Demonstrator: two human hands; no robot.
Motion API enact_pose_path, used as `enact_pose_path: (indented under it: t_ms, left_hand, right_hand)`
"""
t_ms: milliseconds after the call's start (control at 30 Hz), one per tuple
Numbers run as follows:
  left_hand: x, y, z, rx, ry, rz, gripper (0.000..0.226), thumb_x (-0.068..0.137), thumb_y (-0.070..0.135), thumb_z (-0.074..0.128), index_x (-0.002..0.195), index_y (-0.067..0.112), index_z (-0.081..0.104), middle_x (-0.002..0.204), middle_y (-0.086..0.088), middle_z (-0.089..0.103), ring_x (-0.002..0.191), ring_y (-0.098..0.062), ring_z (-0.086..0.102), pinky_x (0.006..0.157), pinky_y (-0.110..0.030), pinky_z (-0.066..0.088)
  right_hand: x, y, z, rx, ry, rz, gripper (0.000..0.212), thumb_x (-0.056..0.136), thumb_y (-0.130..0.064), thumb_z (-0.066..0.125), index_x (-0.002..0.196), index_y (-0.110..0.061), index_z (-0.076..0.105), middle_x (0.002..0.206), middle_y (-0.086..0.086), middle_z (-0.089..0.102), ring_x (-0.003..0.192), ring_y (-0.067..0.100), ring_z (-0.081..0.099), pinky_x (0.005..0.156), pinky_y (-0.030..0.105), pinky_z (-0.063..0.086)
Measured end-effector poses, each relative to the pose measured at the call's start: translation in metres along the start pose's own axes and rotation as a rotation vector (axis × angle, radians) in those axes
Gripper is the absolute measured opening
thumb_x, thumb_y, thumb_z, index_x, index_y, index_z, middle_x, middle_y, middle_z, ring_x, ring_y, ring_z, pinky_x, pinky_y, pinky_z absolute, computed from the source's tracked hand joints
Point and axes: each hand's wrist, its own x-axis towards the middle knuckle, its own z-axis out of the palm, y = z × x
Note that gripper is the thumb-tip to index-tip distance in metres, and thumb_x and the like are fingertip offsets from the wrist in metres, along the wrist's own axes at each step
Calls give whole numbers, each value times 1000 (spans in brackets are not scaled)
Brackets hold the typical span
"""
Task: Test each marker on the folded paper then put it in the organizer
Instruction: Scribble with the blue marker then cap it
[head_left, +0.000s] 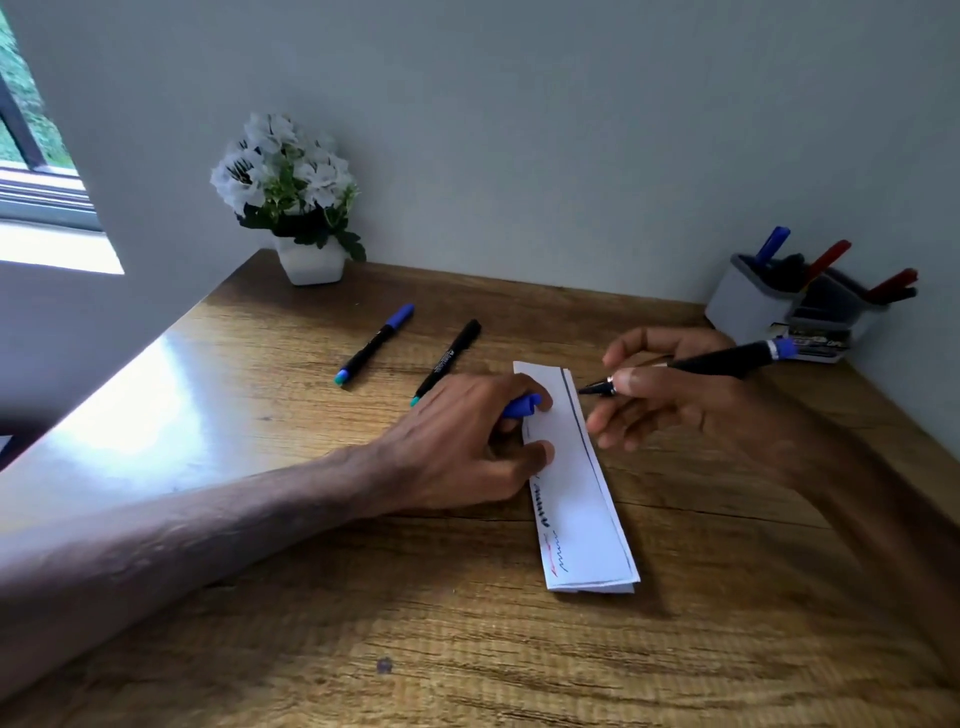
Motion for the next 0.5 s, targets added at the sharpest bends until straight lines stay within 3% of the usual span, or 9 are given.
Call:
enact_pose_path:
  t_ms: [167,300,367,500]
  left_hand:
    - [3,-3,-3,-83,-5,3,48,89,50,71,130,28,64,102,14,64,81,-4,61,71,-27,56]
    - [5,-5,-4,-111,11,13,44,87,51,72,124,28,68,104,12,68,85,-7,64,75,-33,58]
    - [6,-7,-5,-117,18,5,41,87,50,73,121,28,70,106,9,71,86,-8,66,76,-38,59]
    - [7,-7,-2,-78,33,1,42,87,50,75,122,29,70,103,11,70,79,-5,64,68,-30,58]
  right_hand:
    - [-5,2,6,-154,-127,35,11,83,-12,72,90,-4,74,77,20,74,60,29,71,56,33,60]
    - [-5,6,17,-133,-242,63,16,83,-2,75,97,-8,76,85,20,75,71,33,74,63,39,63]
    - [-6,6,20,-144,-246,27,17,83,1,74,98,-8,75,83,18,74,70,32,72,60,40,62]
    - [-6,8,23,-130,-146,-76,11,82,1,78,87,-6,73,69,15,67,54,24,59,42,33,52]
